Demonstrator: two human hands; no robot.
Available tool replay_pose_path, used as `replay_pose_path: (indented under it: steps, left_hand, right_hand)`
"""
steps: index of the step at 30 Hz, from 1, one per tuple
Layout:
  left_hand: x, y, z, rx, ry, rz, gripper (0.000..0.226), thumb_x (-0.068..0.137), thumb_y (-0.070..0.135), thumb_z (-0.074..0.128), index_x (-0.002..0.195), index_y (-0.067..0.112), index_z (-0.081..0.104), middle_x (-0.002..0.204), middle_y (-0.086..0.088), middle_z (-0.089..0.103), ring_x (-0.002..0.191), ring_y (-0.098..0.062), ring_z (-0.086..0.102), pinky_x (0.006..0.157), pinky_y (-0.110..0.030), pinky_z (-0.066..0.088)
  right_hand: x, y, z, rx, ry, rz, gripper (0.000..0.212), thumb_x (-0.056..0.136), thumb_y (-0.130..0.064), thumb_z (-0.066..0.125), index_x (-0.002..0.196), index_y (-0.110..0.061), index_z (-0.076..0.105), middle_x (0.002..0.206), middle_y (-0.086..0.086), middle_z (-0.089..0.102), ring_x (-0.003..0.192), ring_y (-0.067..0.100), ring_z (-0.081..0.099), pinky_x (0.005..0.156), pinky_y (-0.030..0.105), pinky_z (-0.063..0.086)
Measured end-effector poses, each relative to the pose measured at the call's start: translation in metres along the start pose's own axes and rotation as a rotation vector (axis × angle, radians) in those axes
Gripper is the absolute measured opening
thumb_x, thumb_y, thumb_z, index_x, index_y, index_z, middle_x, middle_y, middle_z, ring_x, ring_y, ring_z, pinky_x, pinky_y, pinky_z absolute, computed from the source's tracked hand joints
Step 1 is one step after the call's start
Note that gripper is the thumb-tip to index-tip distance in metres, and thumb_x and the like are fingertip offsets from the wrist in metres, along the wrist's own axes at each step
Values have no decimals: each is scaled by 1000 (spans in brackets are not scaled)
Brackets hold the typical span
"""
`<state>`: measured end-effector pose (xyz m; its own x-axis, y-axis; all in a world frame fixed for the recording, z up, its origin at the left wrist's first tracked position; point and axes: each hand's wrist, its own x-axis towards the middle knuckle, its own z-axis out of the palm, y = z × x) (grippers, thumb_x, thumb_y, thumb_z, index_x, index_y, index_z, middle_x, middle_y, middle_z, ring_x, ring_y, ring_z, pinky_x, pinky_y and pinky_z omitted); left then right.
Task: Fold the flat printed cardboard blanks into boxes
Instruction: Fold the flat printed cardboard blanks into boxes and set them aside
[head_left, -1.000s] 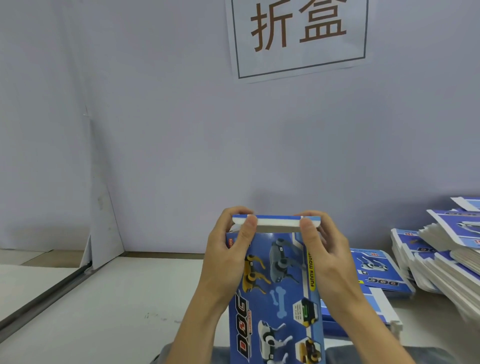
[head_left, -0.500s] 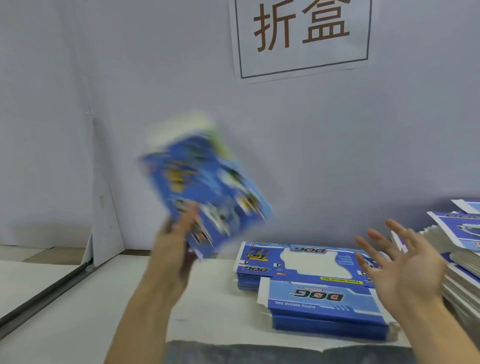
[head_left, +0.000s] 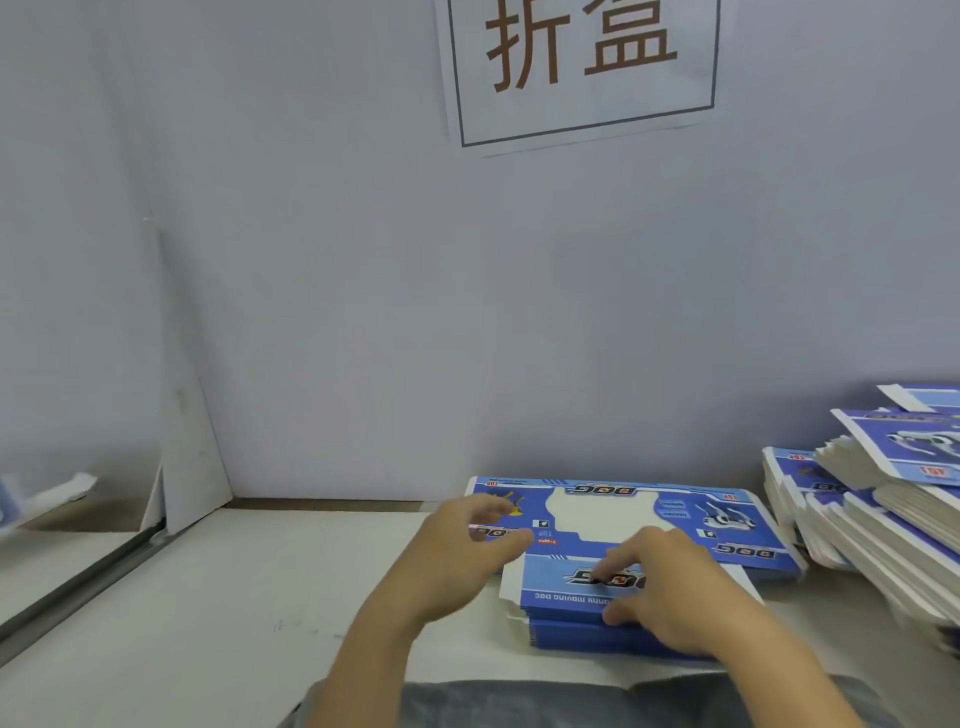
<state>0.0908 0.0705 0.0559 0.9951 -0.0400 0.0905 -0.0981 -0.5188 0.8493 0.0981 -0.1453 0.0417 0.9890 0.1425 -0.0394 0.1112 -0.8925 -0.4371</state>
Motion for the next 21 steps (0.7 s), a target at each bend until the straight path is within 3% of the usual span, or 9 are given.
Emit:
replay_pose_path:
  steps: [2, 5, 10, 14, 18, 21]
  left_hand:
    - [0, -1, -1, 36, 4, 14, 30, 91, 45, 69, 119, 38, 60, 122, 17, 60, 103, 5, 59, 61, -5, 44]
    - [0, -2, -5, 10, 49, 27, 22, 96, 39, 64, 117, 34, 61, 119, 13, 64, 101, -2, 62, 56, -5, 45]
    - [1, -2, -11, -65, 136, 35, 12, 100, 38, 58, 109, 34, 64, 110, 8, 70, 98, -8, 69, 75, -26, 57]
    - [1, -2, -15, -145, 204, 54, 10, 101, 34, 55, 101, 33, 65, 96, 12, 75, 80, 0, 72, 78, -33, 58]
    - [2, -2, -17, -185, 200, 50, 11, 102, 34, 54, 103, 30, 65, 86, 18, 75, 78, -2, 72, 72, -28, 56]
    - [3, -2, -16, -187, 181, 55, 11, 101, 35, 55, 104, 30, 64, 84, 20, 74, 77, -1, 72, 73, -28, 55]
  right_hand:
    - [1, 0, 0, -29, 38, -4, 38, 84, -41, 77, 121, -43, 68, 137, -8, 55, 121, 17, 52, 100, 32, 46]
    - [1, 0, 1, -85, 55, -23, 34, 85, -42, 75, 119, -43, 69, 129, -9, 60, 112, 15, 54, 94, 30, 49]
    - [-1, 1, -3, -81, 145, -88, 21, 91, -35, 69, 111, -38, 75, 115, -14, 70, 102, 10, 58, 90, 28, 52]
    - [0, 2, -7, -36, 228, -104, 14, 93, -32, 68, 100, -38, 78, 108, -18, 72, 99, 9, 61, 89, 31, 53]
    - [1, 5, -10, 13, 214, -99, 10, 89, -31, 72, 89, -38, 79, 100, -21, 71, 91, 5, 60, 81, 27, 52]
    - [3, 7, -10, 94, 201, -95, 15, 91, -22, 71, 84, -31, 81, 89, -16, 73, 74, 6, 70, 75, 28, 58]
